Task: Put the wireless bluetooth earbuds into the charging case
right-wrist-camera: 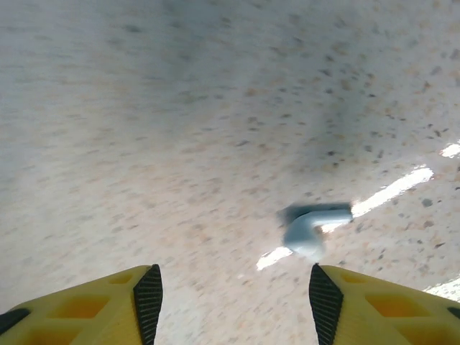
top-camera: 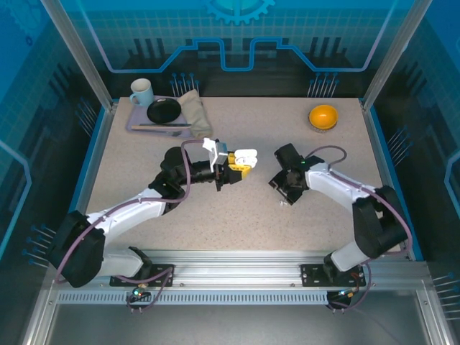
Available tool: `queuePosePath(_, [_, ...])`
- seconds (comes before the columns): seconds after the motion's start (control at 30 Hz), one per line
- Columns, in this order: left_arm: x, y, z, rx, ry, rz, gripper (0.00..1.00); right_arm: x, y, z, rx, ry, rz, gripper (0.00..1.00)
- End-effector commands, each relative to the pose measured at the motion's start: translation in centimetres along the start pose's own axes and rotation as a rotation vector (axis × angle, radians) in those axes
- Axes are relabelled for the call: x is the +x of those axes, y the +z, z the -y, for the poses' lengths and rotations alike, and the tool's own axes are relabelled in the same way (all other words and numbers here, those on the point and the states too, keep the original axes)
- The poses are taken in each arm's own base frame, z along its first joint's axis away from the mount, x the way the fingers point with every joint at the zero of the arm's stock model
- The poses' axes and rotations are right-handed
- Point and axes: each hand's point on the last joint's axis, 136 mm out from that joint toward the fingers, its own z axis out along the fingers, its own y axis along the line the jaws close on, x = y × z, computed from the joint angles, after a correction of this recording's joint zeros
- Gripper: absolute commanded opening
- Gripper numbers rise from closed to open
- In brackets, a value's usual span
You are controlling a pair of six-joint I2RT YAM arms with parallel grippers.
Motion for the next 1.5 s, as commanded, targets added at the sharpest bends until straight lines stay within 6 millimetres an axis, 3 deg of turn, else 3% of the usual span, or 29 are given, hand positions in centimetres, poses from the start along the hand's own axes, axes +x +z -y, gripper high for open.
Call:
queuePosePath(0.0, [-0.9, -0.4, 2.1, 0.116, 0.059, -0.009, 0.0, -1.7, -5.0, -1.7, -0.112, -0.075, 0.075, 0.6])
queuePosePath(0.07, [-0.6, -0.3, 2.1, 0.13, 0.052, -0.021, 0.0, -2.5, -8.0, -2.0, -0.172, -0.123, 0.138, 0.6])
queuePosePath(0.17, [-0.2, -0.1, 1.8, 0.129, 0.048, -0.034, 0.0, -3.6, -14.2, -3.3, -0.307, -0.253, 0.272, 0.59])
queuePosePath(0.3, [0.0, 0.4, 0.7, 0.095, 0.047, -0.035, 0.0, -2.8, -21.7, -5.7, -0.487, -0.469, 0.356, 0.56])
queuePosePath(0.4, [0.0, 0.8, -0.3, 0.066, 0.049, -0.024, 0.0, -1.1, -25.1, -7.5, -0.594, -0.574, 0.331, 0.51])
queuePosePath(0.47, [0.1, 1.1, -1.1, 0.032, 0.045, -0.017, 0.0, -0.2, -26.3, -8.6, -0.653, -0.594, 0.297, 0.45])
queuePosePath(0.6, [0.5, 1.5, -2.3, -0.01, 0.036, -0.008, 0.0, 1.8, -26.9, -10.8, -0.748, -0.609, 0.216, 0.22])
queuePosePath(0.83, [0.8, 2.0, -3.4, -0.037, 0.027, -0.007, 0.0, 5.6, -25.6, -13.1, -0.787, -0.67, 0.104, 0.04])
queuePosePath(1.07, [0.7, 2.3, -3.7, -0.039, 0.02, -0.004, 0.0, 7.6, -23.7, -13.8, -0.764, -0.695, 0.059, 0.01])
queuePosePath(1.47, [0.4, 2.5, -3.6, -0.027, 0.017, 0.003, 0.0, 8.2, -21.6, -14.6, -0.726, -0.702, 0.033, 0.0])
